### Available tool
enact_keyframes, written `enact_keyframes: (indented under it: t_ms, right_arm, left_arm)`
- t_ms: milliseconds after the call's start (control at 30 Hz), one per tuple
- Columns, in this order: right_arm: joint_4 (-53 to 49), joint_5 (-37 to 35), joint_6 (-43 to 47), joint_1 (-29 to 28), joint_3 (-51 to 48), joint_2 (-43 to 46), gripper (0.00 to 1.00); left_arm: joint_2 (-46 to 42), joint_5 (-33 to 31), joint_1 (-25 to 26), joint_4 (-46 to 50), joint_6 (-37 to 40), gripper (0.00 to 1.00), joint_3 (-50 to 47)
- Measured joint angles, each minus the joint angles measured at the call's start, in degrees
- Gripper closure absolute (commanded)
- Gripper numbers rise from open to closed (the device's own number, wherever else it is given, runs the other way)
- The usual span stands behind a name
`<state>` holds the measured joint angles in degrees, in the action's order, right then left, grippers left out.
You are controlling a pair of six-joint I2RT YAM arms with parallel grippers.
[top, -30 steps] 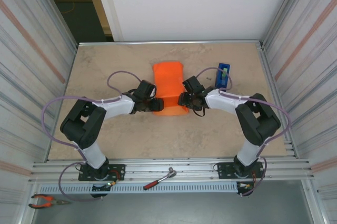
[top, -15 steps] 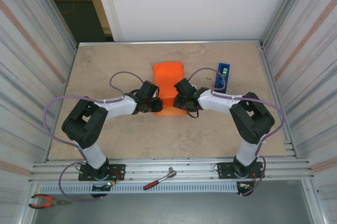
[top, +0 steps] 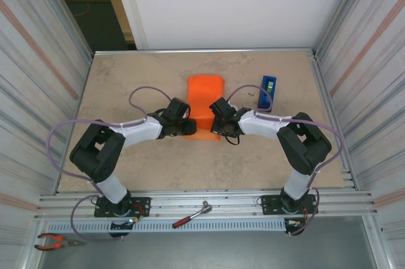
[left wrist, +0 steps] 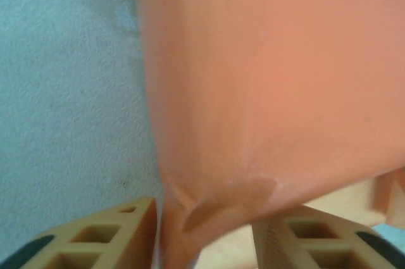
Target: Wrap the gift box in paper
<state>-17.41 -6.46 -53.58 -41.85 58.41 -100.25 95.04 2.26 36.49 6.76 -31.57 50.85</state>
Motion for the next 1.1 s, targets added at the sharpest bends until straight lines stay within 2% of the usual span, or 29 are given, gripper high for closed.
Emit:
enact_keyframes:
  t_ms: [100,167,200,233,333,367,433,500,533,733,933,1000,1100]
  right_arm:
    - [0.2,0.1,0.0,-0.2,-0.2,0.2,1.0]
    - [0.3,0.3,0.0,-0.2,-0.3,0.4,0.98]
    - [0.4,0.3,0.0,-0.2,-0.4,0.5,0.95]
    - [0.4,0.5,0.0,-0.2,-0.5,0.7,0.91]
    - [0.4,0.7,0.0,-0.2,-0.5,1.0,0.64]
    - [0.4,0.8,0.0,-0.2,-0.6,1.2,0.52]
    - [0.4,0.9,0.1,-0.2,-1.0,1.8,0.33]
    - [0.2,0.9,0.0,-0.2,-1.6,2.9,0.14]
    - [0.0,0.9,0.1,-0.2,-1.7,3.5,0.0]
    - [-3.6,-1.7,0.0,-1.3,-1.7,7.1,0.02]
    - [-4.0,-2.3,0.0,-2.2,-2.4,7.8,0.02]
    - [-4.0,-2.3,-0.1,-2.2,-3.8,7.9,0.05]
    - [-4.1,-2.3,-0.6,-2.2,-5.4,8.0,0.12]
  left_arm:
    - [-1.4,0.1,0.0,0.2,0.0,0.92,-0.4]
    - [-2.0,0.1,0.0,0.3,0.0,0.92,-0.9]
    - [-2.3,0.1,0.0,0.3,-0.2,0.89,-1.3]
    - [-2.7,0.1,0.0,0.3,-0.2,0.83,-1.7]
    - [-4.2,0.0,0.0,0.8,-0.7,0.57,-3.0]
    - [-4.8,-0.3,0.0,1.1,-0.6,0.47,-3.3]
    - [-5.9,-0.9,0.0,1.8,-0.7,0.29,-3.4]
    - [-7.3,-1.6,0.0,2.6,-0.1,0.03,-3.4]
    - [-8.0,-1.9,0.0,2.9,0.0,0.01,-3.4]
    - [-11.1,-1.7,-0.9,4.3,1.8,0.01,-3.4]
    - [-11.3,5.1,-5.2,3.0,2.7,0.02,-4.7]
    - [-11.3,7.3,-5.9,3.1,3.1,0.08,-4.8]
    - [-11.2,10.3,-5.9,3.0,4.1,0.23,-4.8]
